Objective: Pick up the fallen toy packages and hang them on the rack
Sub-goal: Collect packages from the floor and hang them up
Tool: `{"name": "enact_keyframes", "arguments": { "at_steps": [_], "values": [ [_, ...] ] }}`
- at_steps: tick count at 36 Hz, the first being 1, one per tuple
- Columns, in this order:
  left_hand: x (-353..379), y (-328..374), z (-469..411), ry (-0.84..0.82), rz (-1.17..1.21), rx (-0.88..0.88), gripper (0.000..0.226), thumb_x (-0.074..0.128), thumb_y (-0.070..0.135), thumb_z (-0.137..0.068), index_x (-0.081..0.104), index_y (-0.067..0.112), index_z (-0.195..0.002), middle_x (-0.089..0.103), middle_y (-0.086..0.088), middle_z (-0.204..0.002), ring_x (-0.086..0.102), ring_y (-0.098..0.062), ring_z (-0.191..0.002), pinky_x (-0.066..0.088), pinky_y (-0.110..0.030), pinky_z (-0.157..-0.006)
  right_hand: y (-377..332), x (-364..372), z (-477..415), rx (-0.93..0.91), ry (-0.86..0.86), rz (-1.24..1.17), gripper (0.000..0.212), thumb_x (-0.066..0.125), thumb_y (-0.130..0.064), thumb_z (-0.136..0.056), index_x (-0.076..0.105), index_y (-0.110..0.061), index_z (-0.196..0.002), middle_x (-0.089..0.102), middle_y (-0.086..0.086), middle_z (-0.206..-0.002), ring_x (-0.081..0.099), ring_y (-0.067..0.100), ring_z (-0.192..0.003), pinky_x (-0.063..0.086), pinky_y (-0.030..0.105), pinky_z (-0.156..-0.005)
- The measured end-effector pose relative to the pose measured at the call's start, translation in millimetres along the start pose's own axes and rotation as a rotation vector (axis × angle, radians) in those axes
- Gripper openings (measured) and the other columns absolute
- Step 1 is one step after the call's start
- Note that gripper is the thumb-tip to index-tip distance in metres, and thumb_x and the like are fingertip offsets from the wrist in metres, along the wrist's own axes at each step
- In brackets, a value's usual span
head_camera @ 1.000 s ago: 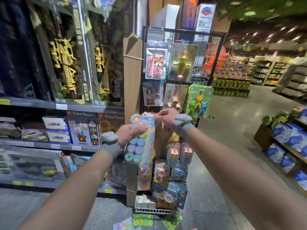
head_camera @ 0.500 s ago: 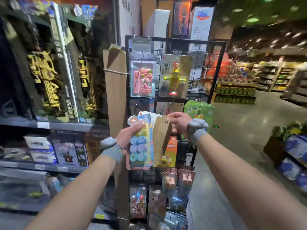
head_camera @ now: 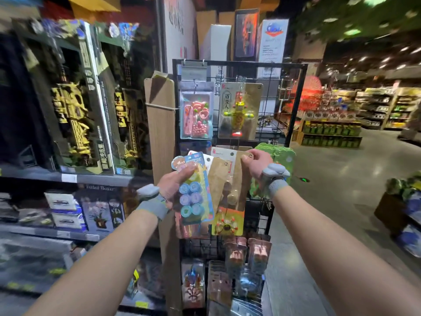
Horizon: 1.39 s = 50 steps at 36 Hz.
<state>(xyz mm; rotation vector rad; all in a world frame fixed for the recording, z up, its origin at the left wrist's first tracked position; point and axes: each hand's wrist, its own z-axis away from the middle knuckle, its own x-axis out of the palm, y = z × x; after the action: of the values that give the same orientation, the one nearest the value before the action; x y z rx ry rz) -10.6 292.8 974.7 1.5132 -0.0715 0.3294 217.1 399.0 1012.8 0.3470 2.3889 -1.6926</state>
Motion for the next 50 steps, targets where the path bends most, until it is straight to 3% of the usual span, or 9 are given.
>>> {"name": "enact_keyframes", "arguments": {
  "at_steps": [3,7,10,16,22,26,32,43,50],
  "values": [
    [-4,3,3,0.020,-0.031,-0.007,0.071,0.087,0.046,-0.066,0.067,0.002,-0.117,0.071,-0.020,-0.110,0.069,-0.037,-0.102,0.051,-0.052,-0.096,-2,-6,-3,0.034,0.024,0.062,0.019,0.063,-0.023,-0.092,0.067,-0.016,-0.109,0.062,0.000,-0.095,0.062,0.024,-0.091,0.053,0.037,-0.087],
    [-9,7,8,0.043,-0.071,0.011,0.083,0.092,0.052,-0.053,0.068,0.003,-0.116,0.073,-0.018,-0.107,0.070,-0.035,-0.100,0.051,-0.052,-0.097,-7,-7,-5,0.057,0.048,0.118,0.022,0.063,-0.025,-0.091,0.068,-0.014,-0.110,0.067,0.003,-0.099,0.064,0.028,-0.094,0.054,0.045,-0.089],
    [-14,10,9,0.055,-0.083,0.025,0.085,0.093,0.052,-0.049,0.069,0.003,-0.114,0.073,-0.017,-0.106,0.071,-0.034,-0.099,0.052,-0.051,-0.096,-10,-6,-5,0.055,0.059,0.131,0.024,0.064,-0.024,-0.091,0.068,-0.012,-0.112,0.064,0.001,-0.097,0.063,0.025,-0.093,0.054,0.043,-0.089],
    [-22,15,8,0.028,-0.102,0.019,0.082,0.092,0.050,-0.054,0.068,0.003,-0.116,0.072,-0.019,-0.110,0.070,-0.035,-0.102,0.051,-0.052,-0.098,-9,-2,-10,0.068,0.065,0.174,0.025,0.062,-0.027,-0.092,0.067,-0.015,-0.113,0.065,0.002,-0.098,0.061,0.021,-0.085,0.050,0.030,-0.074],
    [-22,16,6,0.022,-0.123,0.017,0.087,0.093,0.051,-0.050,0.067,0.001,-0.117,0.072,-0.019,-0.108,0.070,-0.035,-0.100,0.051,-0.052,-0.097,-6,4,-16,0.071,0.105,0.146,0.023,0.063,-0.025,-0.092,0.067,-0.016,-0.113,0.067,0.002,-0.098,0.059,0.020,-0.079,0.052,0.031,-0.075],
    [-19,14,2,-0.003,-0.109,0.010,0.089,0.094,0.047,-0.048,0.065,-0.001,-0.118,0.072,-0.020,-0.108,0.070,-0.034,-0.100,0.053,-0.048,-0.095,-2,6,-19,0.074,0.110,0.185,0.032,0.062,-0.024,-0.093,0.064,-0.012,-0.122,0.067,0.006,-0.110,0.058,0.020,-0.085,0.050,0.031,-0.076],
    [-17,14,-6,-0.040,-0.136,-0.013,0.085,0.093,0.047,-0.056,0.064,0.001,-0.121,0.071,-0.020,-0.112,0.069,-0.035,-0.104,0.049,-0.052,-0.100,1,10,-24,0.099,0.102,0.239,0.039,0.062,-0.028,-0.092,0.061,-0.013,-0.128,0.064,0.006,-0.125,0.061,0.026,-0.108,0.051,0.035,-0.093],
    [-6,20,-17,-0.065,-0.152,-0.020,0.069,0.087,0.042,-0.066,0.066,0.001,-0.117,0.071,-0.020,-0.110,0.070,-0.035,-0.102,0.053,-0.048,-0.094,-2,7,-43,0.086,0.020,0.431,0.036,0.059,-0.034,-0.094,0.061,-0.021,-0.127,0.065,0.004,-0.124,0.061,0.025,-0.110,0.043,0.024,-0.078],
    [-2,20,-25,-0.063,-0.165,-0.019,0.078,0.091,0.045,-0.057,0.066,0.001,-0.116,0.071,-0.020,-0.110,0.070,-0.035,-0.101,0.053,-0.049,-0.094,1,5,-54,0.086,0.005,0.474,0.039,0.061,-0.036,-0.093,0.062,-0.021,-0.129,0.063,0.004,-0.128,0.059,0.026,-0.115,0.048,0.029,-0.088]
  ]
}}
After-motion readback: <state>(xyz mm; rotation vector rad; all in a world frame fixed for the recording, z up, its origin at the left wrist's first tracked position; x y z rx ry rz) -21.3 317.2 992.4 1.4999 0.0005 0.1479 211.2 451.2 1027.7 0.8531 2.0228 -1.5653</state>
